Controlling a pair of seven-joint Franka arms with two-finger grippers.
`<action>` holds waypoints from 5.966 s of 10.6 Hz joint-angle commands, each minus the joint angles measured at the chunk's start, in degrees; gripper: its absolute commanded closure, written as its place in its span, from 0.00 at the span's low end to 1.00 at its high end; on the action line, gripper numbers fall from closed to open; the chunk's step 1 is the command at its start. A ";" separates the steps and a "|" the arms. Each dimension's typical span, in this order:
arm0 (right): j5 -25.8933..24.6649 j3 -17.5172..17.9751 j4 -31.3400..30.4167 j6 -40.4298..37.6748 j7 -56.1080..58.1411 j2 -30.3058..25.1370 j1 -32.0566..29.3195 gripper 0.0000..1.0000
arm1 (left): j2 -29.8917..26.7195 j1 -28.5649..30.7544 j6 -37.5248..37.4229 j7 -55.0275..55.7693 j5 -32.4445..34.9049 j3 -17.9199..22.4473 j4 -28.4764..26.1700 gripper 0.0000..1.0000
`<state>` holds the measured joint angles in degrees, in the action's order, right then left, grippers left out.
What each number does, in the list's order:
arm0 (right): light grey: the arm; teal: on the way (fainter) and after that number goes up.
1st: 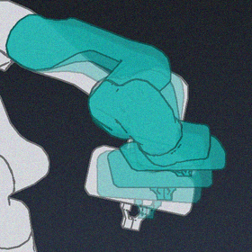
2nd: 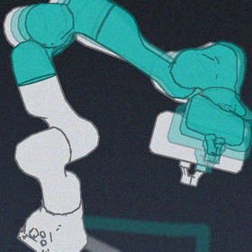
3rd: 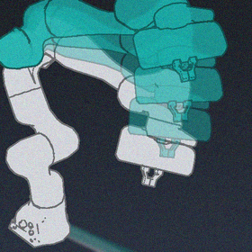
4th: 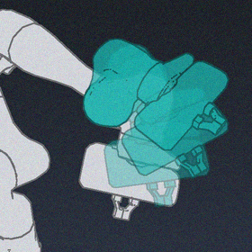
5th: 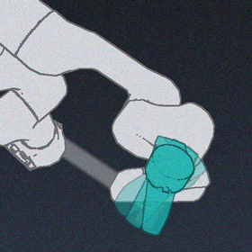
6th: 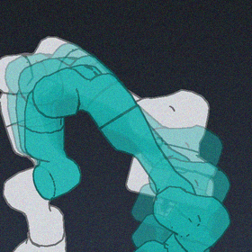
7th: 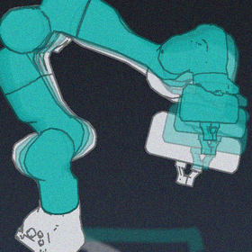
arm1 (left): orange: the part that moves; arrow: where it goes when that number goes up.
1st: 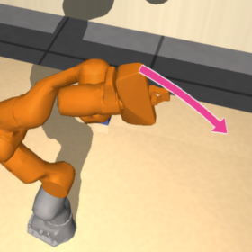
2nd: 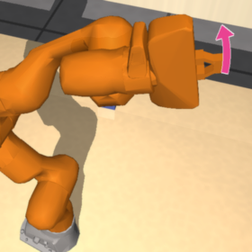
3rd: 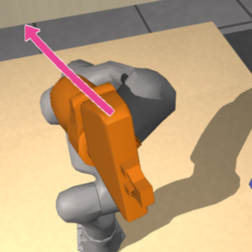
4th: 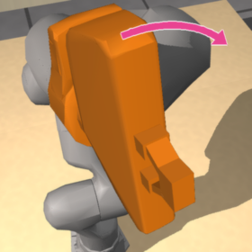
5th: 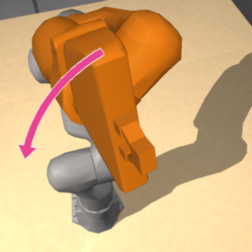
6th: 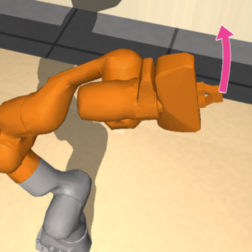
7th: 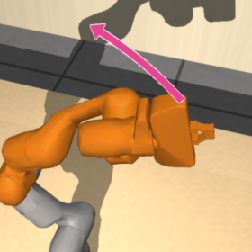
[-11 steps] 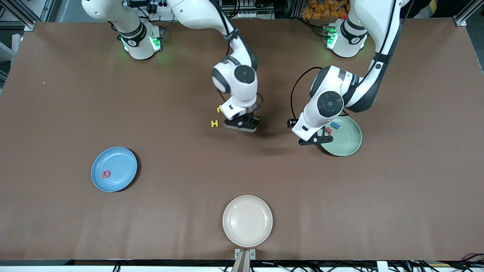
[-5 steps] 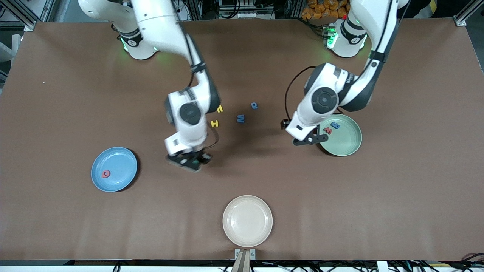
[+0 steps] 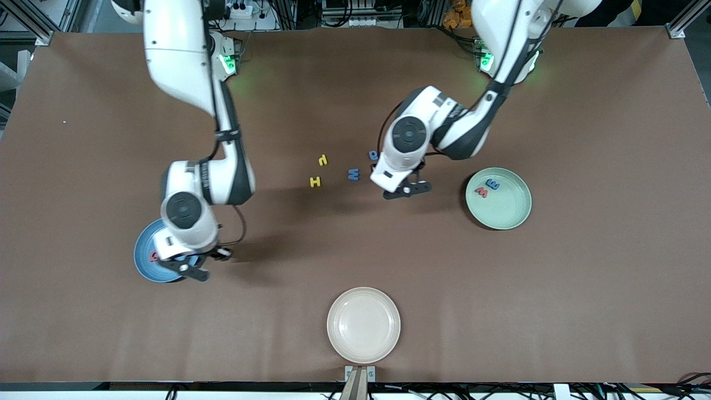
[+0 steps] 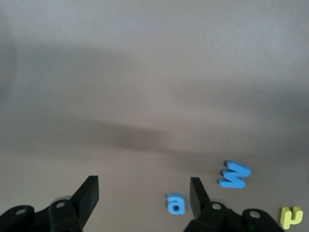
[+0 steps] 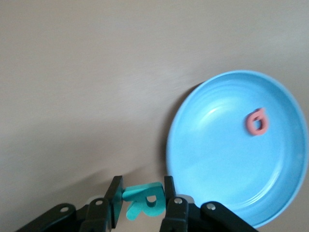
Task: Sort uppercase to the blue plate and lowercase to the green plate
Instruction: 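Carry the teal R to the blue plate while the left gripper returns, then release the R on the blue plate while the left gripper grasps the blue a, then carry the blue a to the green plate while the right gripper returns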
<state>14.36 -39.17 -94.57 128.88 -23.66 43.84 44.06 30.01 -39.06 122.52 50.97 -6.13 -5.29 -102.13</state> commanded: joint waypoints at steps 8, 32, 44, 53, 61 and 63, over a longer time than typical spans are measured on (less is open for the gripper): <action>0.31 -0.91 -0.27 -2.57 8.46 -1.13 -7.06 0.00 | 7.25 -6.47 0.00 8.88 1.65 -0.42 2.11 0.17; 3.04 -0.65 -0.18 -5.39 11.52 -2.80 -3.63 0.00 | 2.77 -6.38 12.57 3.35 1.30 -2.00 -8.43 0.33; 5.50 -0.65 -0.18 -5.48 26.65 -2.53 -11.11 0.00 | 3.04 -6.29 15.12 4.49 1.12 -2.88 -9.14 0.76; 6.11 -0.65 0.09 -8.02 25.94 -3.23 -8.74 0.00 | -0.04 0.02 9.23 -3.75 1.74 -0.69 -8.70 0.77; 14.81 2.43 -4.74 -8.48 28.05 -10.61 1.26 0.00 | -1.36 8.20 -1.57 -33.70 1.74 10.72 -8.78 0.77; 17.08 2.43 -9.73 -1.91 27.97 -11.32 6.88 0.00 | -1.27 8.73 -4.12 -41.80 1.83 14.85 -9.14 0.77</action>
<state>28.81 -36.76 -97.94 122.29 2.83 35.76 47.20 29.88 -30.34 120.31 13.82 -5.34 7.37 -110.12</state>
